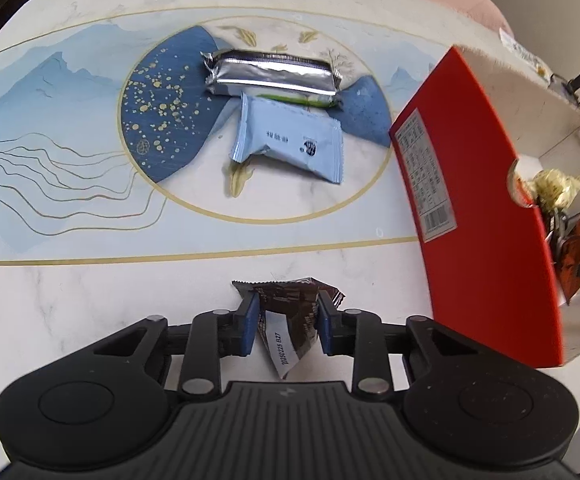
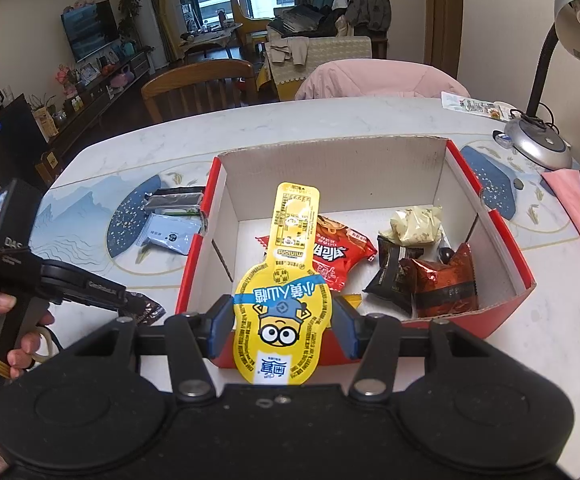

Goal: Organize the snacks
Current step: 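Carry the brown chocolate and yellow minion pouch with both tools over the red box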

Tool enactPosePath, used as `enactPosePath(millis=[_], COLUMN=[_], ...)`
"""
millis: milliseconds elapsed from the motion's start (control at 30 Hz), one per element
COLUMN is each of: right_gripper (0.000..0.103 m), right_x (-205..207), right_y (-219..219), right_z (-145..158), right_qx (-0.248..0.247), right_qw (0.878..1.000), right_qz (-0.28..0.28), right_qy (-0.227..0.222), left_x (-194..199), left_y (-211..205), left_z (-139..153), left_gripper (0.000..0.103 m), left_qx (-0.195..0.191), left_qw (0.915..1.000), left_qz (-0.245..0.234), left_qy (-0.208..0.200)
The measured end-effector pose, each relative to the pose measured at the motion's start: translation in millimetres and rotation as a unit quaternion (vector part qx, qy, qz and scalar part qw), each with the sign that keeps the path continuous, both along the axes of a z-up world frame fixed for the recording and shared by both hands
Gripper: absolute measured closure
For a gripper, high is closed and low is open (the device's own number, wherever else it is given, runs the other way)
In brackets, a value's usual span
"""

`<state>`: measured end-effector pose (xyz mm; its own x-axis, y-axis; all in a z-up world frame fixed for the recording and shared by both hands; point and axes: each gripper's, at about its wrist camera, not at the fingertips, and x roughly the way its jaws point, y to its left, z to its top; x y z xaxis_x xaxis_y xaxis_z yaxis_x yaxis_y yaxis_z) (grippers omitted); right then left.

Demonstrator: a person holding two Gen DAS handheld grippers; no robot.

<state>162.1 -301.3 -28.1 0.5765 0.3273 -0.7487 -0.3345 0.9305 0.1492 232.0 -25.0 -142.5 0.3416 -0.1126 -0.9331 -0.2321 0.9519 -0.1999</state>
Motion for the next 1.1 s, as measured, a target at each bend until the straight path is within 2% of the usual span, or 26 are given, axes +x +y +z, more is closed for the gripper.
enactPosePath(millis=[367, 567, 867, 1100], right_gripper=[0.051, 0.051, 0.051, 0.051], right_x=[12.7, 19.8, 43.9, 69.8], right_y=[-7.2, -13.0, -35.8, -66.5], right_z=[1.2, 3.3, 4.4, -5.6], right_qx=[0.005, 0.004, -0.012, -0.040], right_qw=[1.000, 1.000, 1.000, 0.998], right_qz=[-0.006, -0.007, -0.019, -0.039], right_qy=[-0.003, -0.008, -0.010, -0.002], left_x=[-1.0, -1.0, 13.0, 27.4], left_y=[19.9, 19.2, -28.5, -84.8], left_z=[30.1, 59.5, 111.5, 122.4], left_gripper=[0.077, 0.077, 0.077, 0.077], left_qx=[-0.030, -0.036, -0.047, -0.053], left_qw=[0.9987, 0.9974, 0.9917, 0.9847], left_qz=[0.023, 0.017, -0.060, -0.134], left_qy=[-0.033, -0.060, -0.103, -0.098])
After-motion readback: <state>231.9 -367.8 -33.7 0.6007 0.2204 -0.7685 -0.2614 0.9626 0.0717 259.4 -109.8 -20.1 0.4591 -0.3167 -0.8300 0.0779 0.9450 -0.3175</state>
